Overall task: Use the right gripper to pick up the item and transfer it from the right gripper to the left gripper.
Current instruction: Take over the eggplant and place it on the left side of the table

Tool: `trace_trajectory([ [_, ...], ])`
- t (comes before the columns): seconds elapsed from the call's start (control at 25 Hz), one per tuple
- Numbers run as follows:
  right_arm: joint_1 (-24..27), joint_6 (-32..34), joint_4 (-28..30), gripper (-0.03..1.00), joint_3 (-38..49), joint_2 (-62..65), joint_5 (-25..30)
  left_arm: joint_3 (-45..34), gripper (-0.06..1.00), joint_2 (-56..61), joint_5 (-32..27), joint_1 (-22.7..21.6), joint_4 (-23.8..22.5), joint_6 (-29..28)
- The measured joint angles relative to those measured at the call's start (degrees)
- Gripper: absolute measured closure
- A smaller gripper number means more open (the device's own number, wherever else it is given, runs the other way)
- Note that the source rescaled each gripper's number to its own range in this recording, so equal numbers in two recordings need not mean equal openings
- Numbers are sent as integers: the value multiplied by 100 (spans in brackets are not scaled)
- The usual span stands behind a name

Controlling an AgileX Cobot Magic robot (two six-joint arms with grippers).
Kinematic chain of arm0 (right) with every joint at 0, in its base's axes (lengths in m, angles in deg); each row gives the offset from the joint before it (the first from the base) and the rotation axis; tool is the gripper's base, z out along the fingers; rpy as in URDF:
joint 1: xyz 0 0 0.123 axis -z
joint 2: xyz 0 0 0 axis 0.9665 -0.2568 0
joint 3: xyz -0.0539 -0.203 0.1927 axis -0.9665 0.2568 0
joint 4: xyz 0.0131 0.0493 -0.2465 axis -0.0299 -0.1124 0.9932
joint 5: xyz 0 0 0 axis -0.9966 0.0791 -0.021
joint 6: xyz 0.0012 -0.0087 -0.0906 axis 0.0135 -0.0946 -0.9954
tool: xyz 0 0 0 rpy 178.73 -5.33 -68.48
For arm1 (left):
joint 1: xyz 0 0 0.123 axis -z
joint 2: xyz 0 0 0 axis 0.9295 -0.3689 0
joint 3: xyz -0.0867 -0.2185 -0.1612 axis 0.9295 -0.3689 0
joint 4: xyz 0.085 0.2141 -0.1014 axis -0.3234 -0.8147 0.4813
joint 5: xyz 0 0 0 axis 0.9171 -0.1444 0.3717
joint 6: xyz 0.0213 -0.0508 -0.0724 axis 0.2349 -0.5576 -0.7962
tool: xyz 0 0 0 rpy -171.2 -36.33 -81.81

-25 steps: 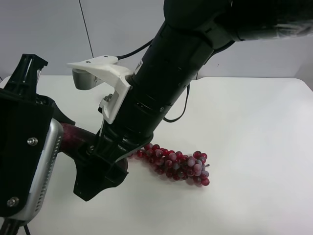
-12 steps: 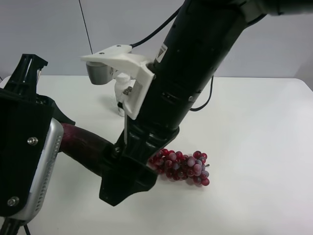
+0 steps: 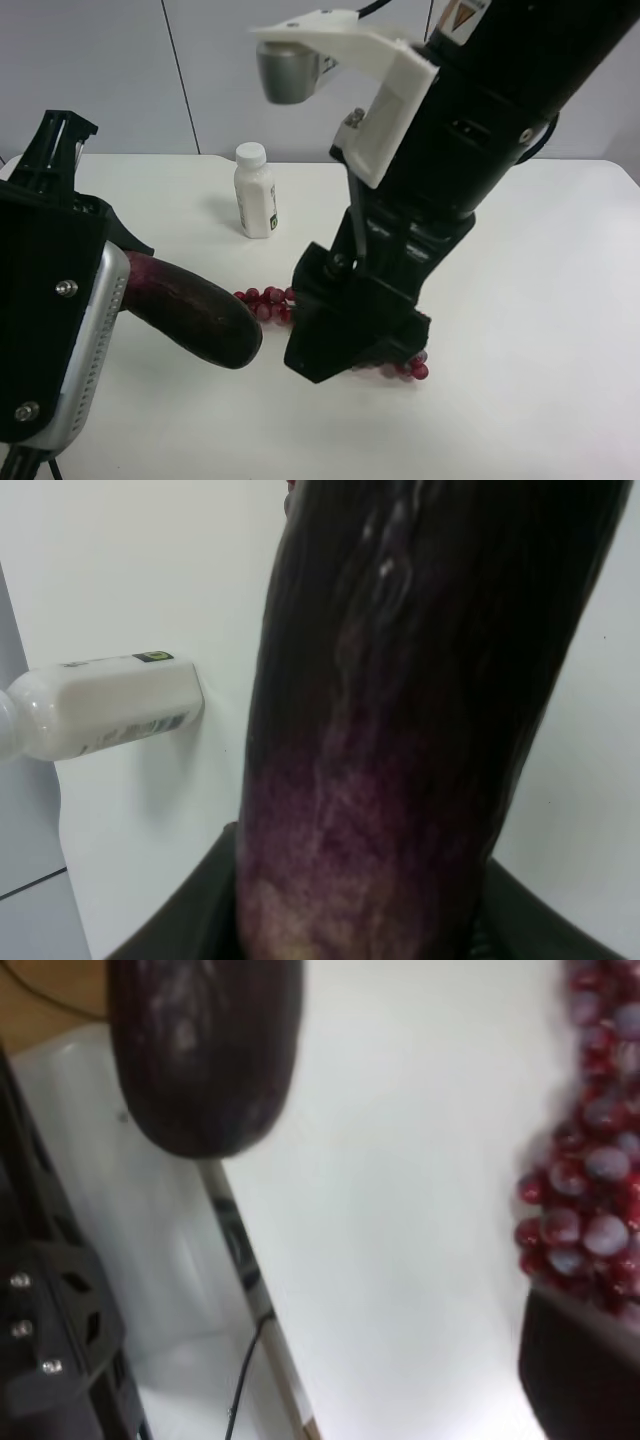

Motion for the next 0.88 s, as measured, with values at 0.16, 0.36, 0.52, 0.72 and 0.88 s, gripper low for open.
trace_trajectory([
  [0.16,0,329,194,-3,0,532,11,0,93,0,0,0,0,0],
  [0.36,0,479,393,-3,0,1246,20,0,93,0,0,0,4,0],
  [0.52,0,577,417,-3,290,1849,14,0,93,0,0,0,6,0],
  [0.72,0,588,498,-3,1463,2680,40,0,93,0,0,0,6,0],
  [0.88,0,611,565,-3,2256,3336,80,0,93,0,0,0,6,0],
])
